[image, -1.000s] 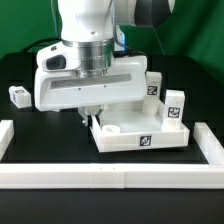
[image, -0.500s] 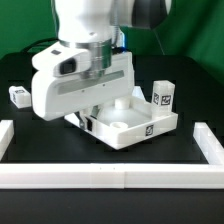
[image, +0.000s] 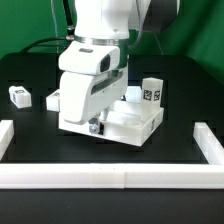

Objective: Assemble square table

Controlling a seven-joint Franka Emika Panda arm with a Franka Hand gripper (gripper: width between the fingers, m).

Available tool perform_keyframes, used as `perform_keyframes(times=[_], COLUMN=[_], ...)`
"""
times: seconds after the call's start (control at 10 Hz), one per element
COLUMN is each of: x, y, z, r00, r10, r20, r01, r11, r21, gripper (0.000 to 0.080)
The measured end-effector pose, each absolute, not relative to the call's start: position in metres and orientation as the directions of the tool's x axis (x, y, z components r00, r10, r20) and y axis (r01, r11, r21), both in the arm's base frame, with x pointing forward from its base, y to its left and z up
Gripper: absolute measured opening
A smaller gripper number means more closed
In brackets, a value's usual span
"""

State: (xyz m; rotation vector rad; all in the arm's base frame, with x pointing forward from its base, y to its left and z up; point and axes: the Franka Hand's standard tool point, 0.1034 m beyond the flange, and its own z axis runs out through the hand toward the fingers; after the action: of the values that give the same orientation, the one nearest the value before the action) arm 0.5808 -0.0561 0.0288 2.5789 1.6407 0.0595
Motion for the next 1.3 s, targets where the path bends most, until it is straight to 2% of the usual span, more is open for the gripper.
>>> perform_keyframes(times=[0.1, 0.2, 0.3, 0.4, 0.5, 0.6, 1.0, 1.1, 1.3], x=[0.581, 0.592, 0.608, 0.623, 0.628, 0.629, 0.629, 0.633, 0.658], y=[-0.056, -0.041, -0.021, -0.01, 0.0, 0.009, 0.005, 0.012, 0.031], z=[0.029, 0.03, 0.027, 0.024, 0.022, 0.022, 0.023, 0.025, 0.031], r00=[0.33, 0.29, 0.192, 0.116, 0.057, 0.096, 0.108, 0.106, 0.097], r10=[0.943, 0.956, 0.981, 0.993, 0.998, 0.995, 0.994, 0.994, 0.995], r20=[-0.034, -0.039, -0.035, -0.024, -0.03, -0.019, -0.019, -0.014, 0.0], r01=[0.941, 0.952, 0.973, 0.977, 0.978, 0.973, 0.972, 0.972, 0.97], r11=[-0.326, -0.284, -0.186, -0.11, -0.05, -0.09, -0.101, -0.101, -0.095], r21=[0.093, 0.11, 0.135, 0.18, 0.202, 0.214, 0.212, 0.214, 0.222], gripper=[0.0054, 0.0054, 0.0054, 0.0054, 0.0054, 0.0061, 0.0062, 0.0062, 0.0062])
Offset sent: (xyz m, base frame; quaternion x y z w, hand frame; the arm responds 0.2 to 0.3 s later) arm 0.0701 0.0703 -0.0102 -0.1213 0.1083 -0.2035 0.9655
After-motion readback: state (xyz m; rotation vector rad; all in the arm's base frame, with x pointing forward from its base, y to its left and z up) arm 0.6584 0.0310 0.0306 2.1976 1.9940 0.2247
